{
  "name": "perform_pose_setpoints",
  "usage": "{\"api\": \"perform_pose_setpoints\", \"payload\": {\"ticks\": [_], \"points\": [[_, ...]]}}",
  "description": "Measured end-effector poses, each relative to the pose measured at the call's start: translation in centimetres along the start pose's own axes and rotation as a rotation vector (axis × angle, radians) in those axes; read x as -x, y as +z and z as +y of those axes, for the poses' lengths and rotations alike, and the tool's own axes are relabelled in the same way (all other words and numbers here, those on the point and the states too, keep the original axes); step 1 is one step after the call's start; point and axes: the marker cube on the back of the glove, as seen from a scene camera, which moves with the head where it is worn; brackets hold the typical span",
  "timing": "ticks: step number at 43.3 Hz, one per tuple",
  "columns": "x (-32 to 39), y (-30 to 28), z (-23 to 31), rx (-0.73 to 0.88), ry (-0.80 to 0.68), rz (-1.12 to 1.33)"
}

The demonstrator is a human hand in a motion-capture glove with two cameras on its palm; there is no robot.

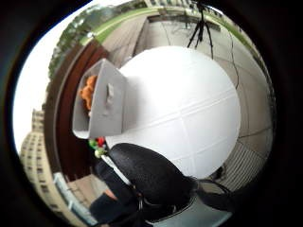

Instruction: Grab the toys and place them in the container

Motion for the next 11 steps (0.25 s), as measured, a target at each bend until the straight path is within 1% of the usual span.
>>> {"api": "perform_pose_setpoints", "payload": {"ticks": [2, 6, 7, 9, 11], "points": [[-0.2, 0.3, 0.2, 0.009, 0.022, 0.008], [0.2, 0.4, 0.7, 0.081, 0.155, 0.012], [0.1, 0.6, 0.8, 0.075, 0.139, 0.011], [-0.4, 1.0, 0.9, 0.034, 0.056, 0.007], [-0.7, 1.4, 0.9, 0.003, 0.017, 0.001]]}}
